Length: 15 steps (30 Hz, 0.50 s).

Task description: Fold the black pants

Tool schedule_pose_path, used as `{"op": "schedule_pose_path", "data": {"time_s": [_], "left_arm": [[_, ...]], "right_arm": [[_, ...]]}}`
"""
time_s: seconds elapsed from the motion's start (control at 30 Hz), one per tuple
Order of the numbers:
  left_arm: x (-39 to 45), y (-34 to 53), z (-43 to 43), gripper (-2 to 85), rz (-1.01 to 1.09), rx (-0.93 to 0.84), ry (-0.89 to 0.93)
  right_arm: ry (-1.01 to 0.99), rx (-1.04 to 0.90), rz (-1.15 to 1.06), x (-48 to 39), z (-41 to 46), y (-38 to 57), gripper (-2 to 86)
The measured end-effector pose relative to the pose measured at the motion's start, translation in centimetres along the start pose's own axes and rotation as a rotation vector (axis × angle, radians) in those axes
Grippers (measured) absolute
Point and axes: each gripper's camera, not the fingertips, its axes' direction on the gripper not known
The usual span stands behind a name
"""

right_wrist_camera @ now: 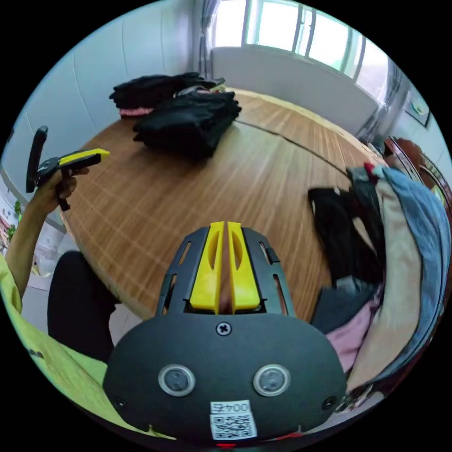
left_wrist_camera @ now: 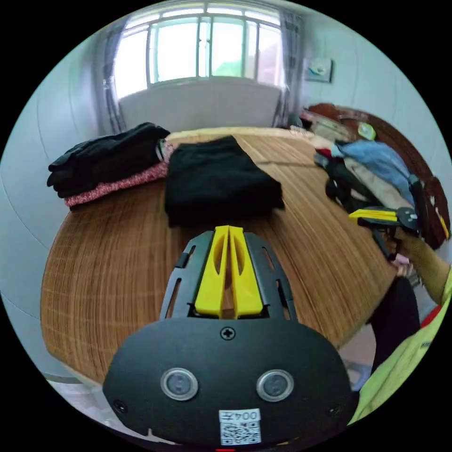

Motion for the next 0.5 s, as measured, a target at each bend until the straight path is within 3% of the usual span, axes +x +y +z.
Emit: {"op": "schedule_pose_path", "data": {"time_s": [0.17,0.37,0.5], "left_arm": [[13.3,8.6,-0.9,0.2,0.108,-0.14,0.0],[23.1,13.1,2.9,0.2,0.2,-0.262,-0.097],[24.8,15.0,2.4,0.3,0.19,-0.163,-0.213]], "right_arm": [[0.054,-0.155,0.224,0.0,-6.0,18.2,-0.4],[0.112,-0.173,0.301,-1.1,-7.1,26.2,-0.6],[0.166,-0.077,0.322,-2.3,-8.4,29.3,-0.5]]}}
